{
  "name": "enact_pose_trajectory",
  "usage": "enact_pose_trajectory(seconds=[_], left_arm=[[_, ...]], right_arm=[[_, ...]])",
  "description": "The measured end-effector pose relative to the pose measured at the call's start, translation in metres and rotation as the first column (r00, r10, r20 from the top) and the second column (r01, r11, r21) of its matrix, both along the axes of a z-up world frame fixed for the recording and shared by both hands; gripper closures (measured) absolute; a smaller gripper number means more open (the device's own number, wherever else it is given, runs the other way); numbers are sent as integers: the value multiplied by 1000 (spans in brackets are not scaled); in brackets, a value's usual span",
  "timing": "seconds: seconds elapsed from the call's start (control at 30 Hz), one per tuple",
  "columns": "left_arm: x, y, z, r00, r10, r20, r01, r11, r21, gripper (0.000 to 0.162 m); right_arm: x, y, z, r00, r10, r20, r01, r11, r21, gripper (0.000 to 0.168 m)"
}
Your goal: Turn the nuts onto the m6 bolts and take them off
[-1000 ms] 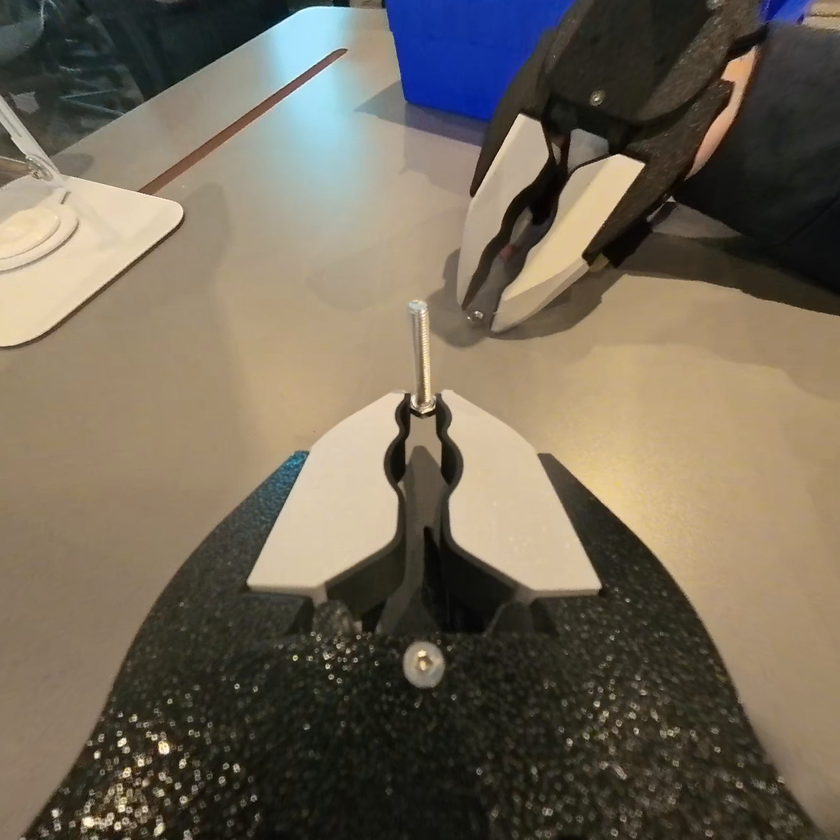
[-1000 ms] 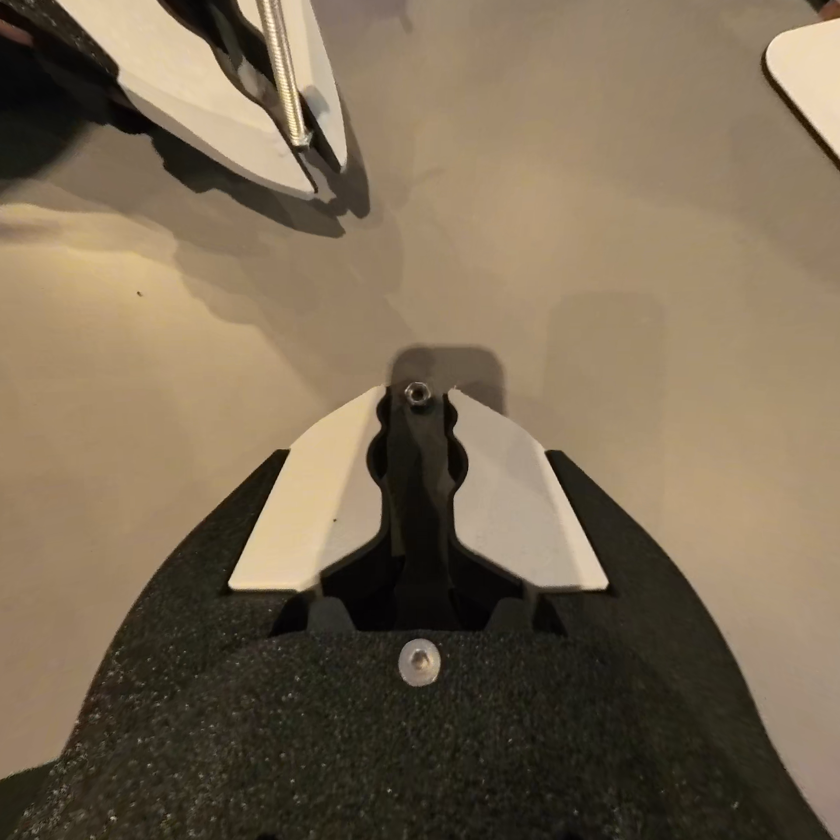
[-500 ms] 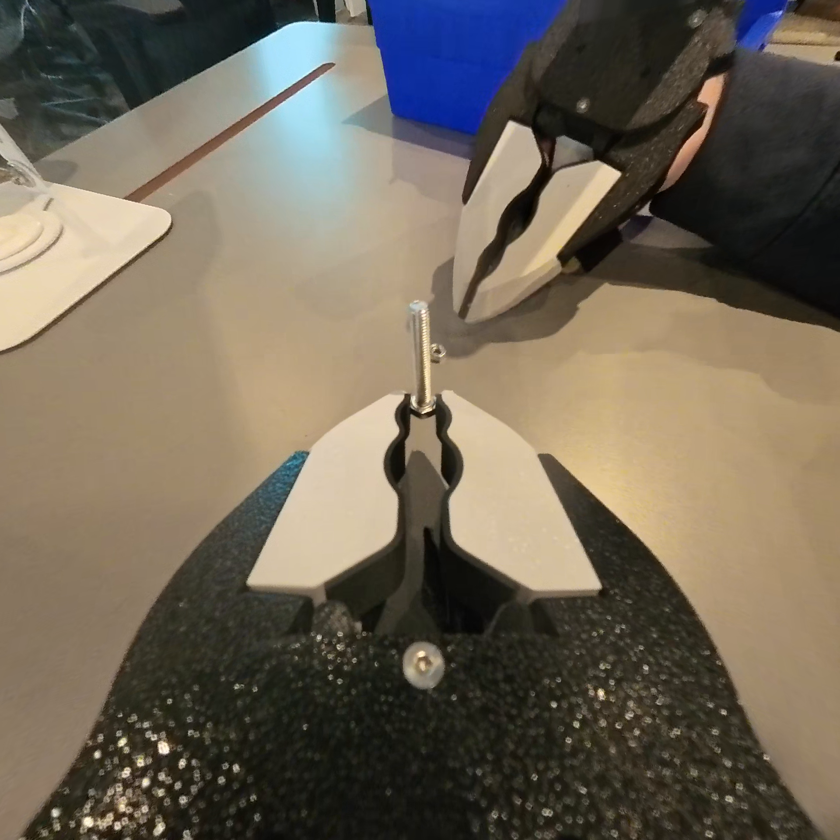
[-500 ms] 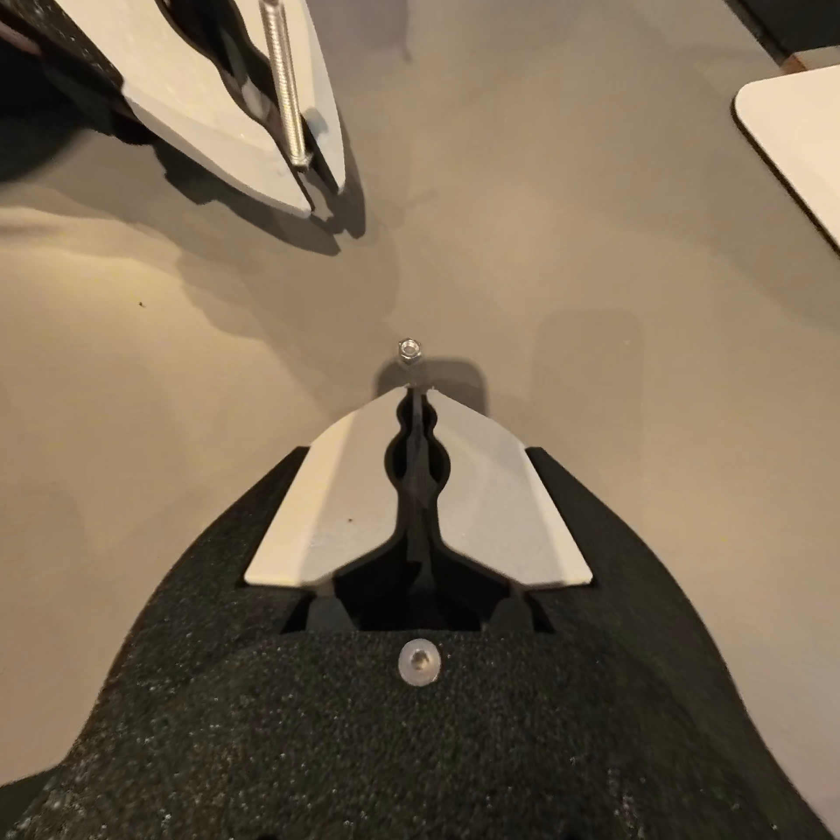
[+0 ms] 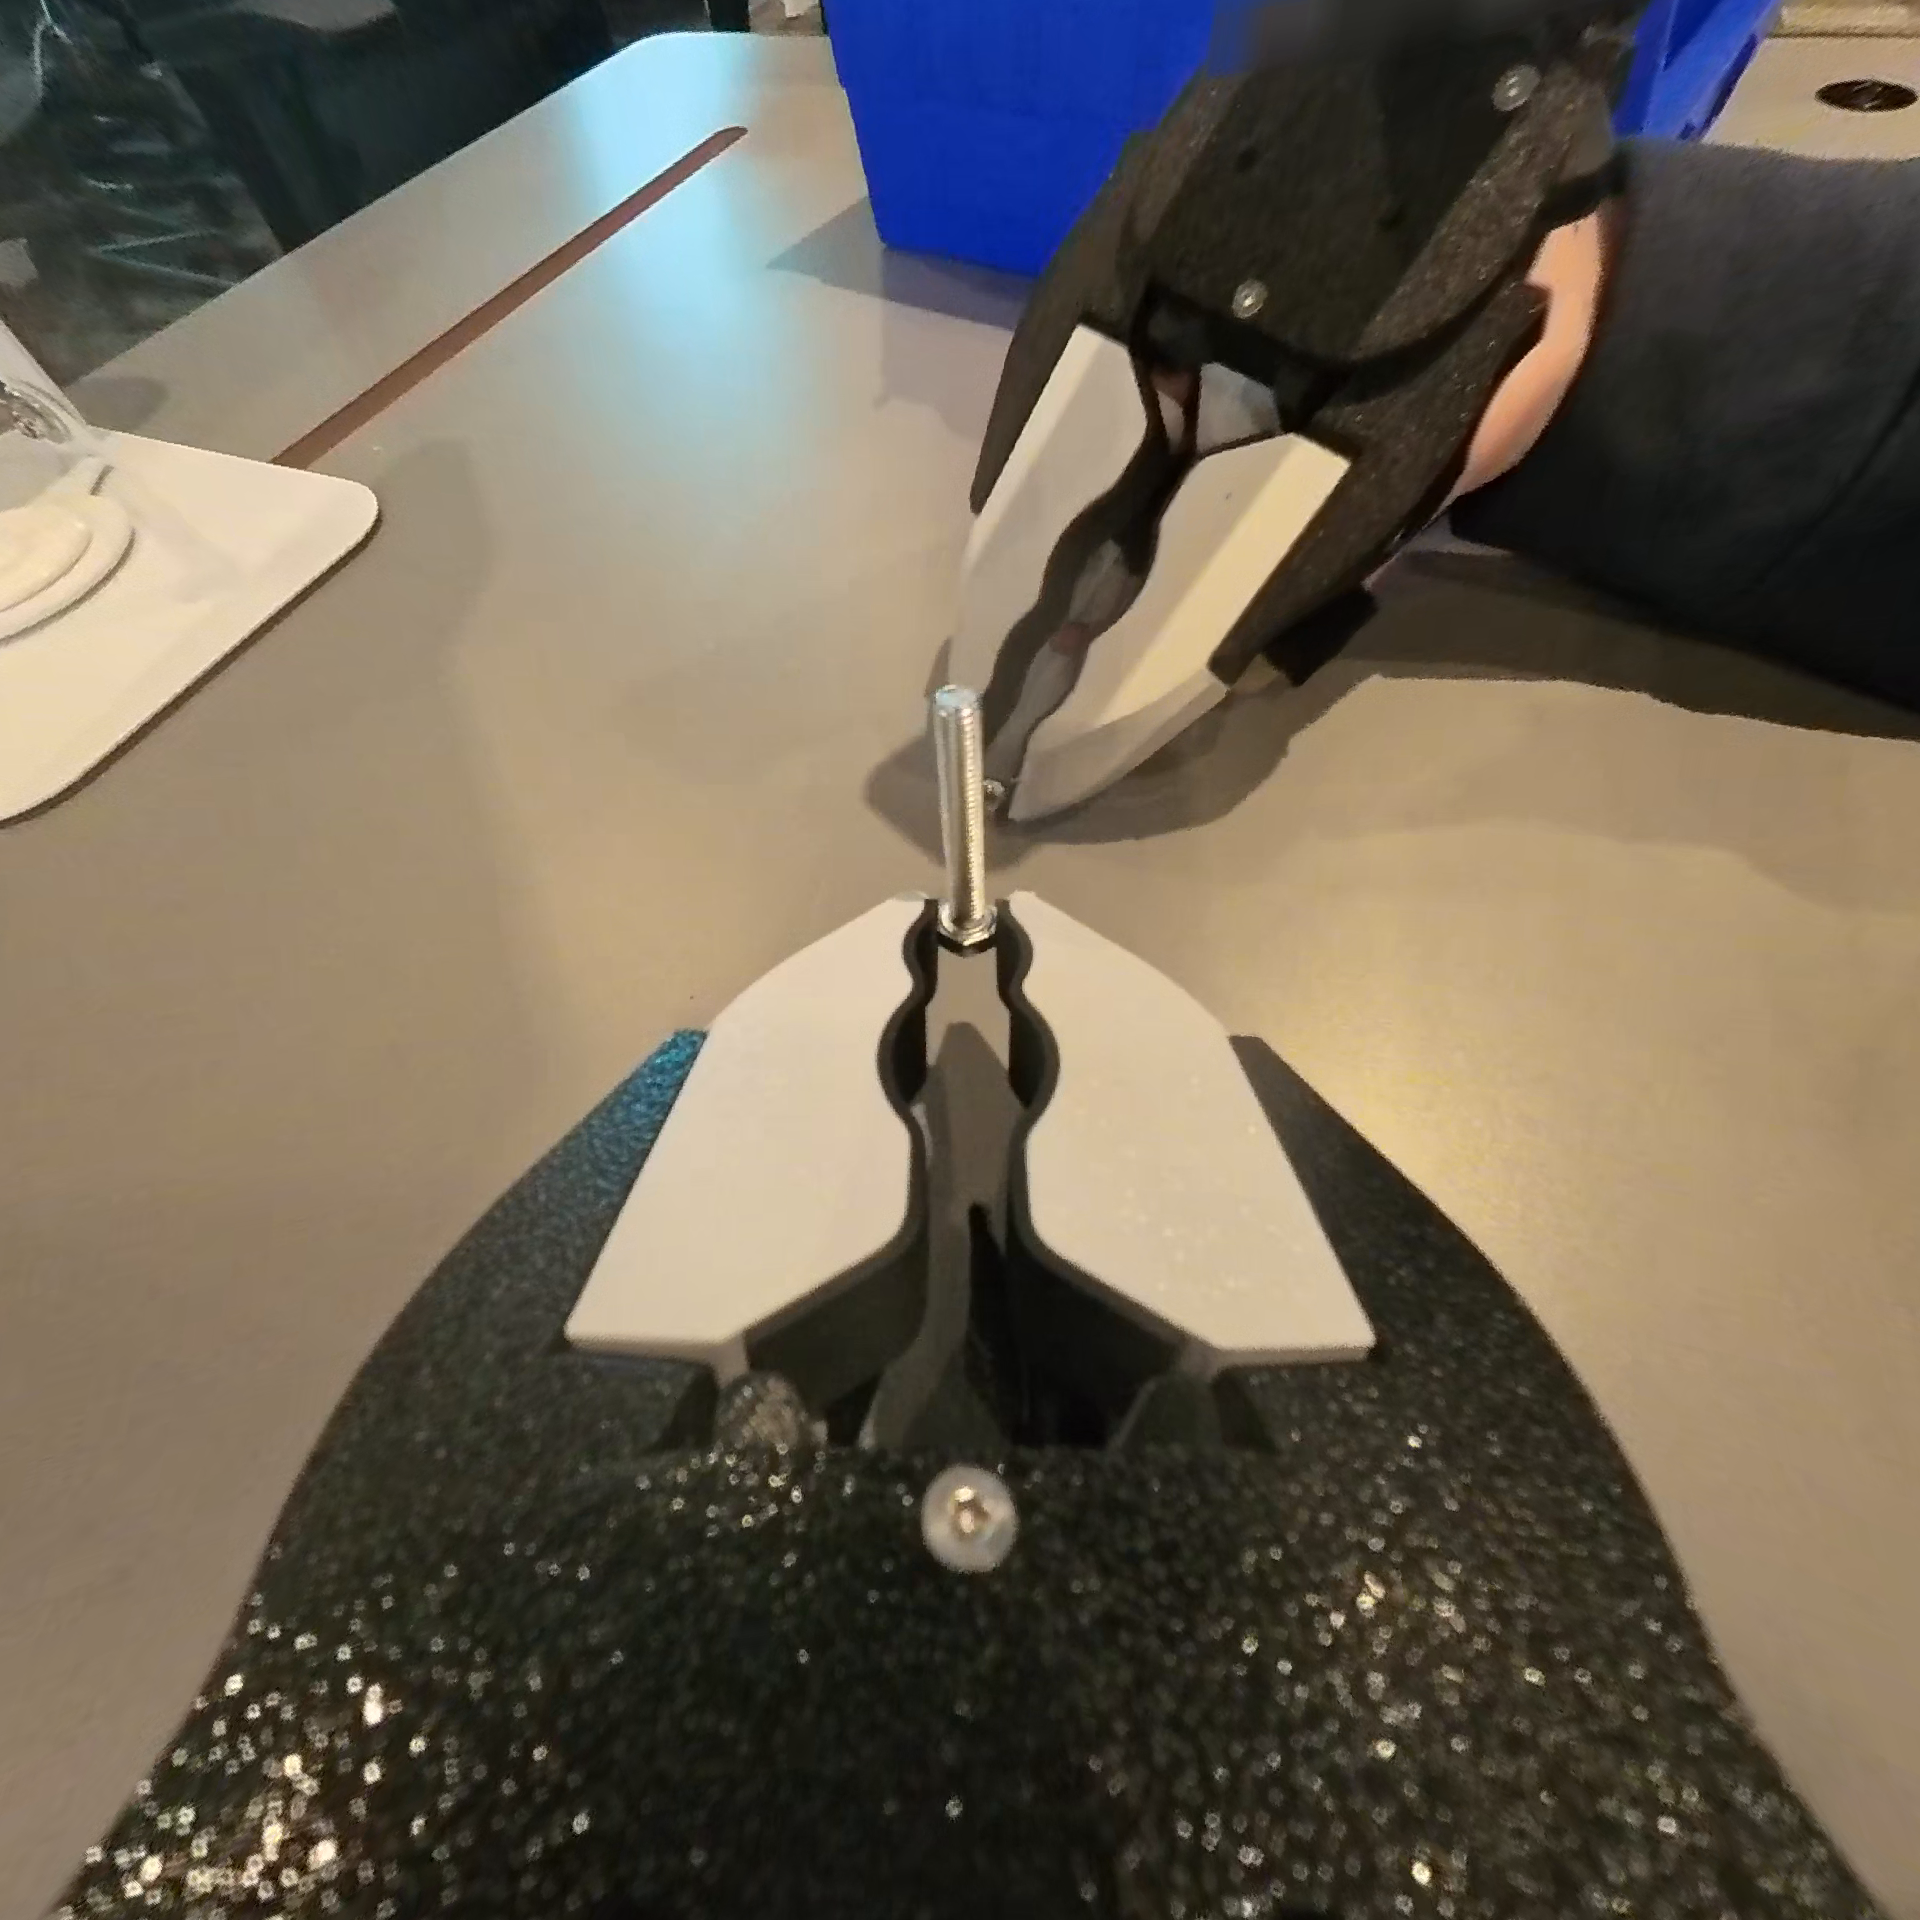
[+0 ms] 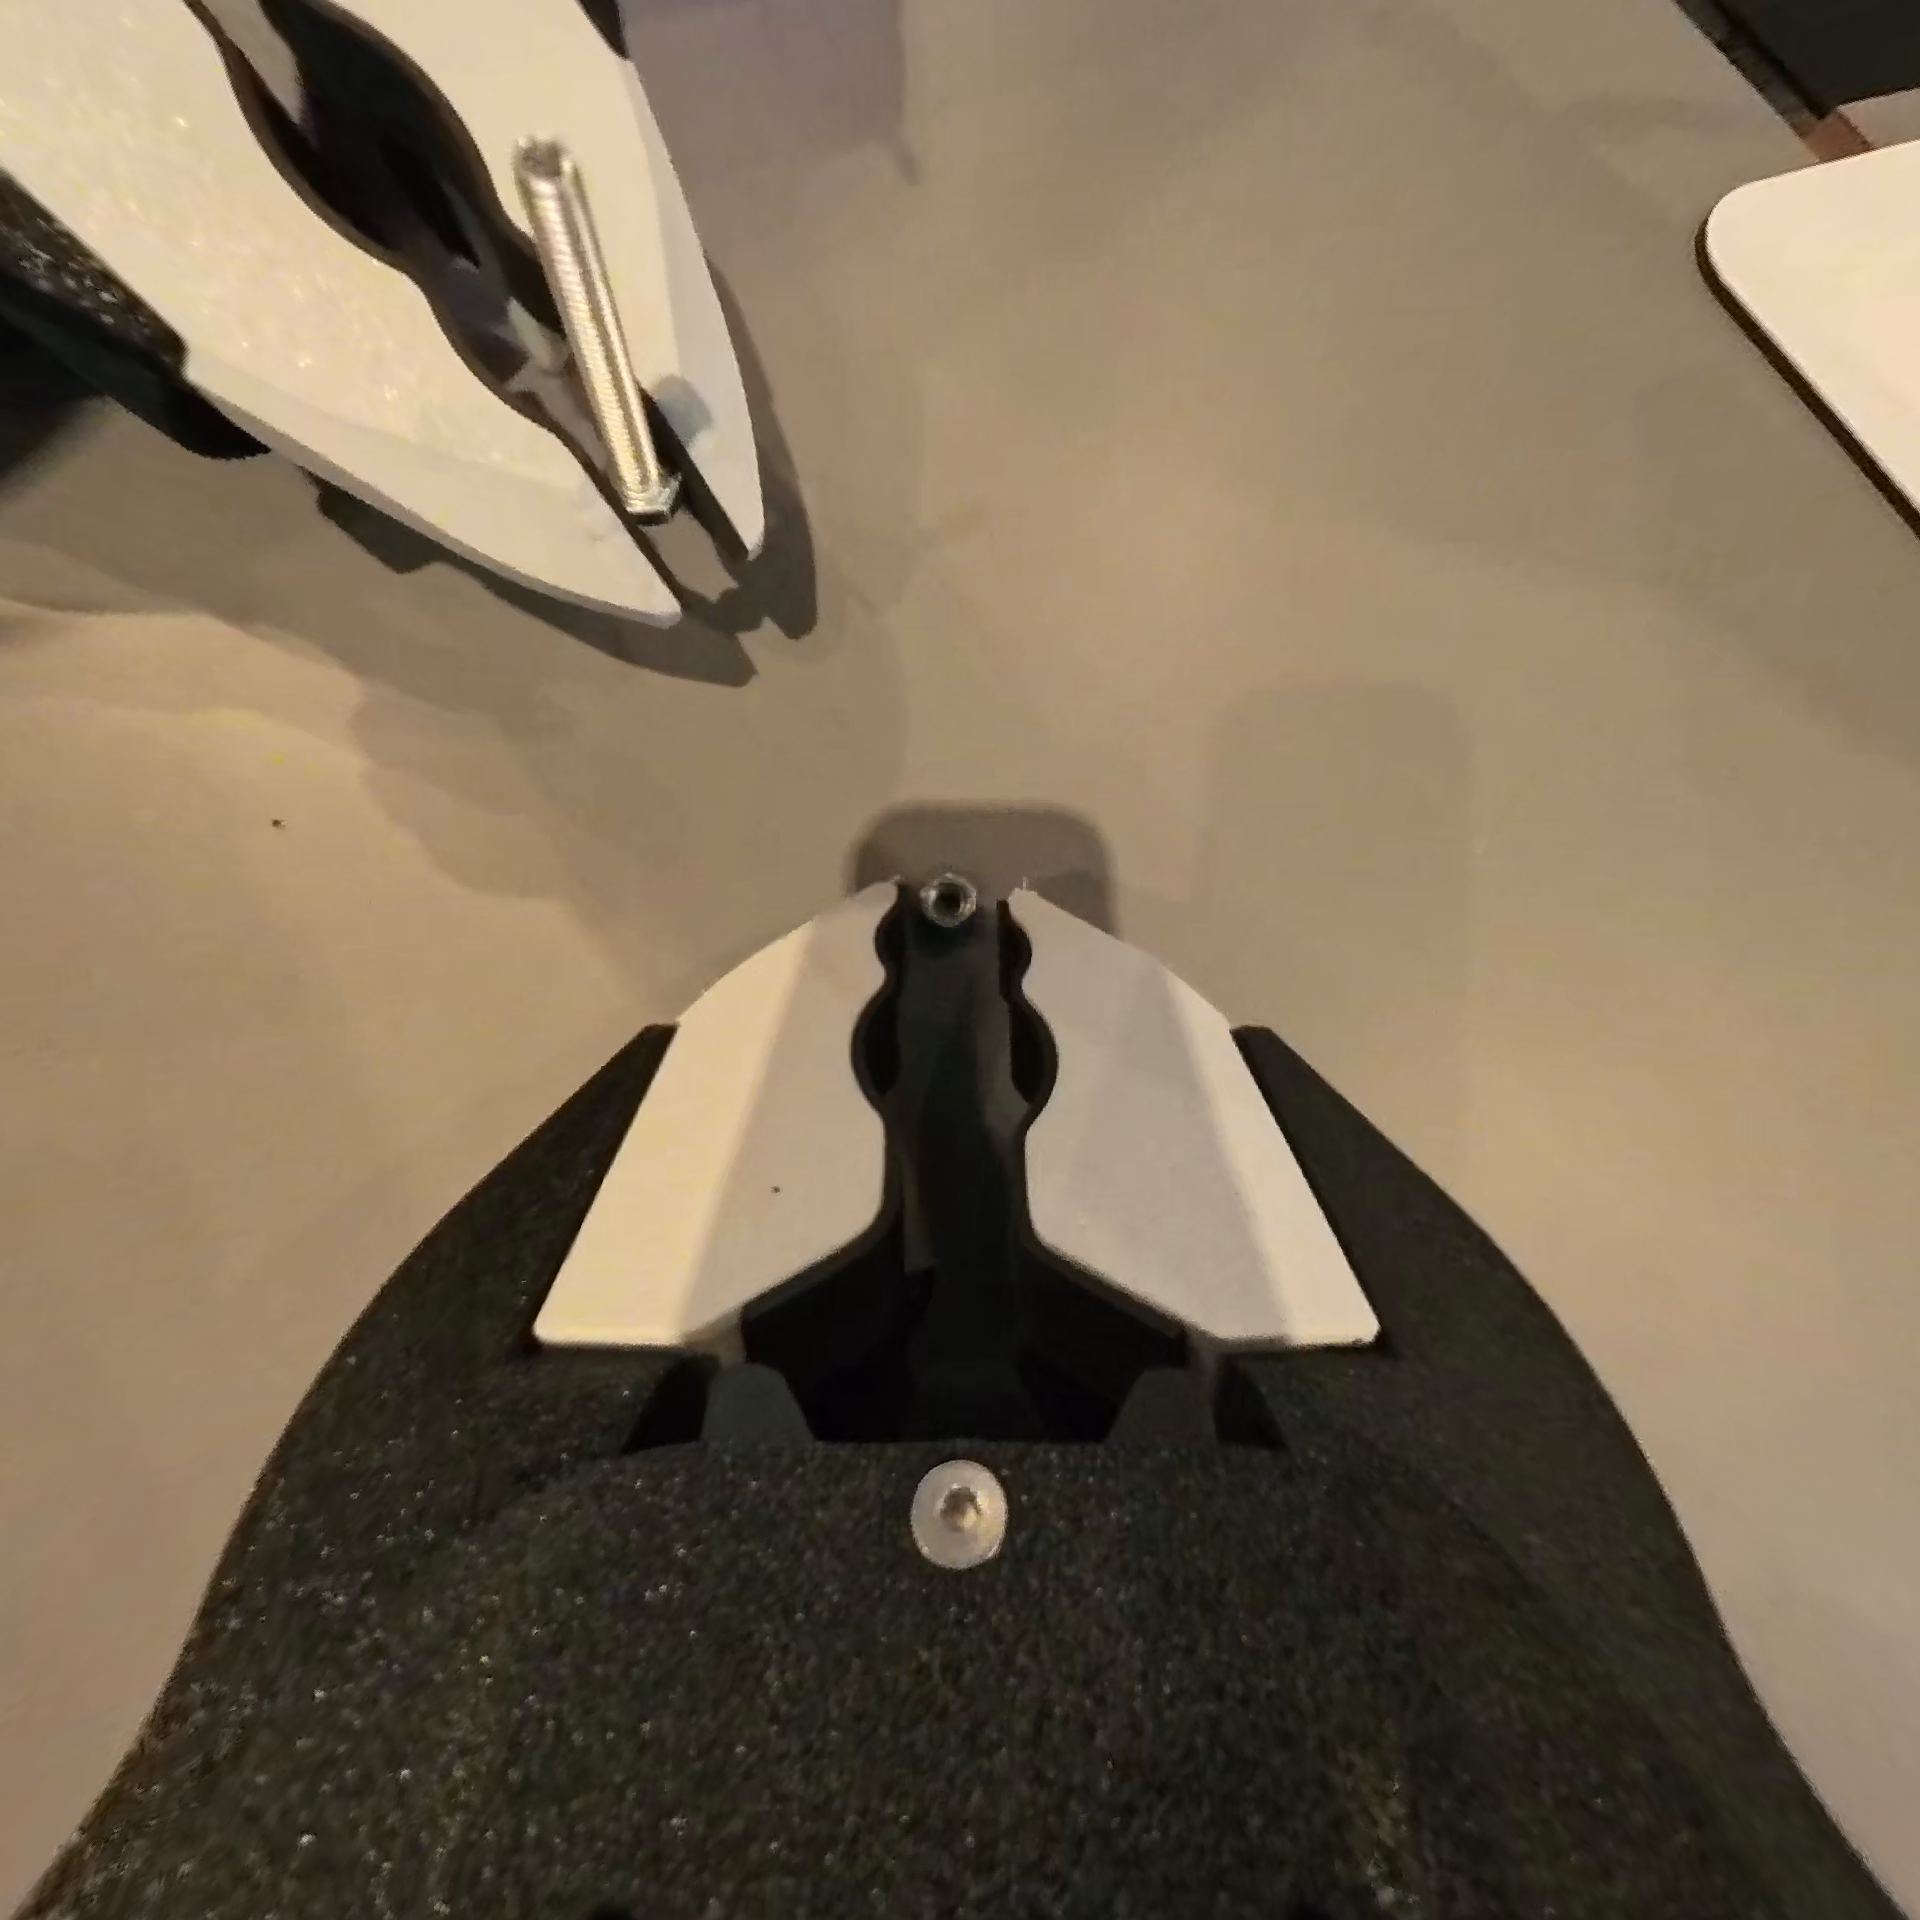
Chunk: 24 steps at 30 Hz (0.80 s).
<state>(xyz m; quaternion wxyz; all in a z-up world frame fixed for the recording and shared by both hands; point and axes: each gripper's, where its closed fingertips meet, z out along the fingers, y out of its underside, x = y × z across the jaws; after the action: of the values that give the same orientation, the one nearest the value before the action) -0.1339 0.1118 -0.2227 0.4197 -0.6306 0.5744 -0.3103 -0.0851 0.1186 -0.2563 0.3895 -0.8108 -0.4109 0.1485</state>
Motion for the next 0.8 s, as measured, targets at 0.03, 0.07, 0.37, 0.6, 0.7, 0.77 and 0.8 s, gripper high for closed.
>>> enact_pose_trajectory(seconds=[0.03,0.07,0.37,0.6,0.7,0.77,0.8], left_arm=[[0,0,0,1000,-1,-1,1,1000,1,152],[0,0,0,1000,-2,-1,2,1000,3,152],[1,-3,6,999,-29,45,29,1000,-11,152],[0,-9,15,991,-80,111,85,996,-40,152],[0,-11,14,990,-93,105,97,995,-36,152],[1,-12,13,991,-99,94,101,995,-24,152],[1,-13,12,991,-101,88,103,995,-18,152]], right_arm=[[-1,0,0,1000,0,1,0,1000,-2,154],[-1,0,-1,1000,4,3,-4,1000,-1,156],[-8,0,22,999,39,-29,-37,996,78,158],[-41,-16,99,956,202,-214,-160,967,197,159],[-51,-16,102,959,227,-168,-189,958,214,159],[-59,-18,106,953,253,-169,-214,952,217,159],[-61,-19,107,951,262,-165,-225,951,213,159]])
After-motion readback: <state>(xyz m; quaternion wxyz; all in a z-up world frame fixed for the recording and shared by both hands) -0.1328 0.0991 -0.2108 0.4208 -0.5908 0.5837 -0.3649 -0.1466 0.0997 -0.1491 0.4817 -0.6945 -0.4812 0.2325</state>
